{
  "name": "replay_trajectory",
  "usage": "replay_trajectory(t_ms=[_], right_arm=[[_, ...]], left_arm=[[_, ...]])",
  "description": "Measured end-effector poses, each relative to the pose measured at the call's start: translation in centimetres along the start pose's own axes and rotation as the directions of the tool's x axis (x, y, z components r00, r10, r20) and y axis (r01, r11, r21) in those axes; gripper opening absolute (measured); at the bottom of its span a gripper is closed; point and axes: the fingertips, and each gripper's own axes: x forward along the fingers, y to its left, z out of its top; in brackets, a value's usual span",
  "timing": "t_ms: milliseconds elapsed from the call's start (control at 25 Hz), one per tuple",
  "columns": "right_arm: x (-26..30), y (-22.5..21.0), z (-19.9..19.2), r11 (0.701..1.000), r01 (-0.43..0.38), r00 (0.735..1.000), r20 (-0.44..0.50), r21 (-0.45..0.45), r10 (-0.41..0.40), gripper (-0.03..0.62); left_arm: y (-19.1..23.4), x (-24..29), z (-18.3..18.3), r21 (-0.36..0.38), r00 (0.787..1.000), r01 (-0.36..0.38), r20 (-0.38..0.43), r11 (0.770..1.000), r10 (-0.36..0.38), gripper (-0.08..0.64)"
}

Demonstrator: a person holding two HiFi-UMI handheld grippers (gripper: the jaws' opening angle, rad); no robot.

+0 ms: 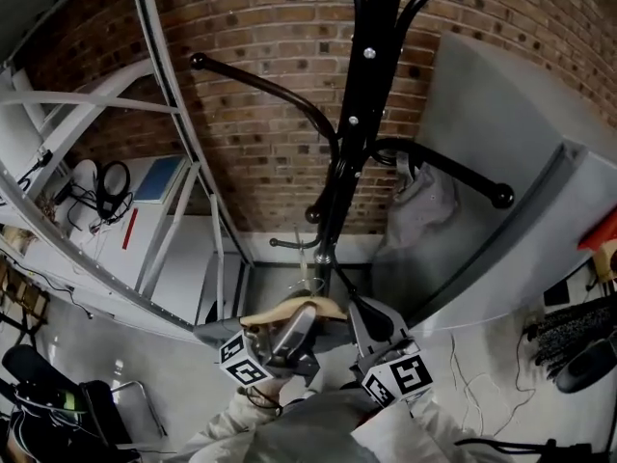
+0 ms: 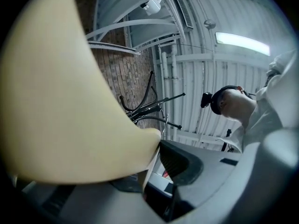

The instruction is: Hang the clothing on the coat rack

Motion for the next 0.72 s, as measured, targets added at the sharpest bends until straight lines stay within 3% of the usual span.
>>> replay_trajectory(t_ms=[160, 720], right_arm=[[-0.7, -0.5, 1.0, 1.000, 0.015, 0.998, 0.061, -0.001, -0.015, 0.023], [-1.9, -2.9, 2.2, 0.997, 0.077, 0.996, 0.043, -0.011, -0.077, 0.025]], left_arm=[[0.2, 0.4, -0.3, -0.023, 1.000, 0.021, -0.008, 1.000, -0.021, 0.114], [-0.4, 3.0, -1.8, -0.094, 0.997, 0.065, -0.037, 0.993, -0.069, 0.114]])
